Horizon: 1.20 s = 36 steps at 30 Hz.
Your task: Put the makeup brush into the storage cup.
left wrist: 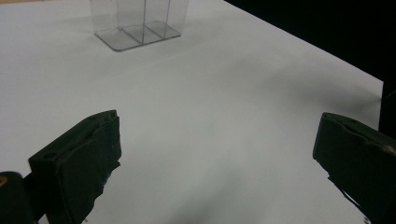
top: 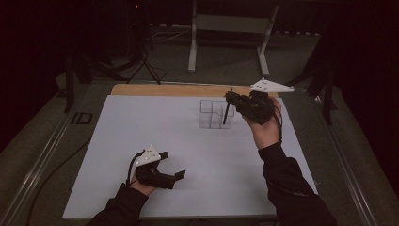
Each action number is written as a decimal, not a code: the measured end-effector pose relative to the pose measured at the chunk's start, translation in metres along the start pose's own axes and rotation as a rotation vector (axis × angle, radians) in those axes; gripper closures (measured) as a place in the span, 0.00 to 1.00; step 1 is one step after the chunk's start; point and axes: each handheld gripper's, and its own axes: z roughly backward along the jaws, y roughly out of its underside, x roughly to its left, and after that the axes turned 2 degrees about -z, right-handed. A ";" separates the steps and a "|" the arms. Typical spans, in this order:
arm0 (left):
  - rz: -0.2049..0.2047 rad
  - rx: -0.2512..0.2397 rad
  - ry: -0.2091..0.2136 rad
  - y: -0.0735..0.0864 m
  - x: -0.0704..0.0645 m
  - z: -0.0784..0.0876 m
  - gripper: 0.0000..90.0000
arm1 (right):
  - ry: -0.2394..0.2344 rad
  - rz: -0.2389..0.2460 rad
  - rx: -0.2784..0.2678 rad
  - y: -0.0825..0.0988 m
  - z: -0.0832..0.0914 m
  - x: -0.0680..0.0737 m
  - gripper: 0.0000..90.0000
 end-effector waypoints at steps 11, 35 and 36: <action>0.001 -0.008 0.007 0.001 0.001 0.001 0.02 | 0.010 0.017 -0.011 -0.012 -0.013 -0.019 0.93; -0.030 -0.027 0.015 0.005 0.001 -0.001 0.02 | 0.053 -0.002 0.000 -0.022 -0.054 -0.044 0.92; -0.024 -0.033 0.016 0.005 0.002 0.000 0.02 | 0.058 -0.006 0.007 -0.020 -0.059 -0.046 0.92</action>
